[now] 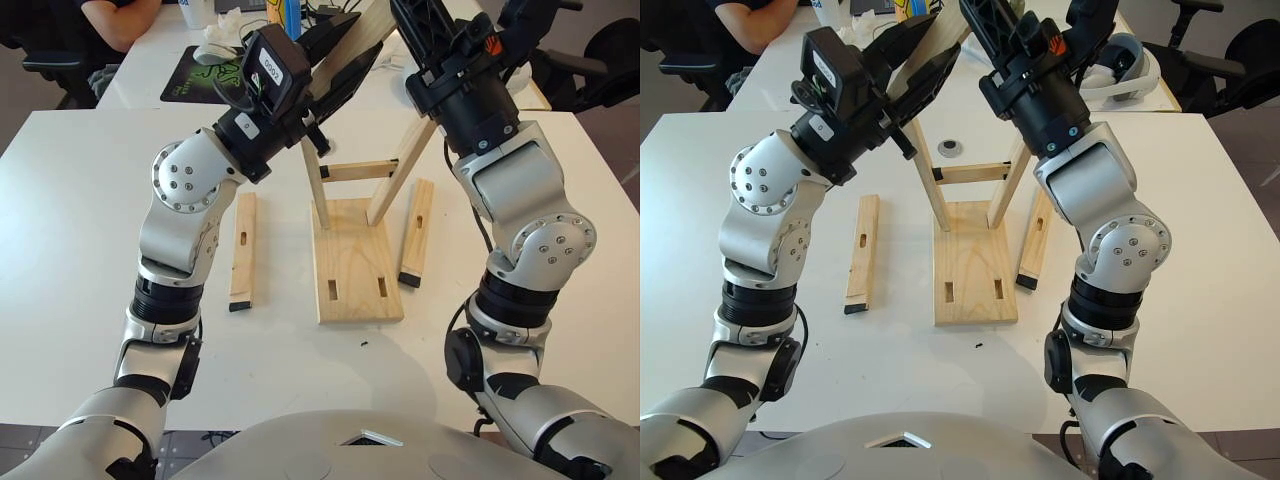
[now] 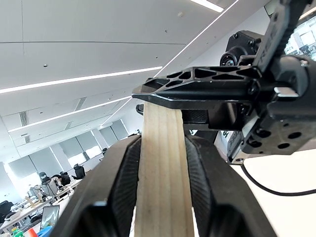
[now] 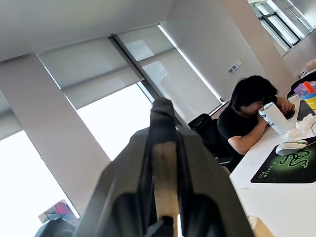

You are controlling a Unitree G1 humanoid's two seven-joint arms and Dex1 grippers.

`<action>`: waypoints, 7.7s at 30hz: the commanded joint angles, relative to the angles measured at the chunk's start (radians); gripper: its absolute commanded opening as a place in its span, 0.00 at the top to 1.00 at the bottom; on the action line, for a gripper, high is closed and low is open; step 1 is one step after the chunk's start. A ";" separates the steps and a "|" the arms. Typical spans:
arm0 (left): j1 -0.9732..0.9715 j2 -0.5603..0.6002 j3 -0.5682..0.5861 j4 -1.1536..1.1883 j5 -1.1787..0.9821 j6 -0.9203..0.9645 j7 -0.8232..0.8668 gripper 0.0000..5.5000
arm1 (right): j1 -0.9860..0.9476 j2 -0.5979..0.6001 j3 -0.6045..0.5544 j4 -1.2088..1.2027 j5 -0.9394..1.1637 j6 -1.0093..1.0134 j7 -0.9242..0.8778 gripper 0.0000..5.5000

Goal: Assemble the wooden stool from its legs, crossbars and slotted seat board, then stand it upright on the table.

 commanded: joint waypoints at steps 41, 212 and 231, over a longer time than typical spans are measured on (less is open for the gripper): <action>-0.012 0.010 0.200 -0.234 -0.649 0.337 0.143 0.43 | 0.458 -0.019 -0.143 0.153 -0.692 -0.334 -0.047 0.92; 0.146 -0.049 0.203 -0.214 -0.300 0.426 0.320 0.43 | 0.203 -0.233 0.021 0.073 -1.109 -0.123 0.302 0.99; 0.114 -0.039 0.215 -0.192 -0.322 0.433 0.303 0.43 | 0.403 -0.190 0.032 0.224 -1.202 -0.041 0.307 0.99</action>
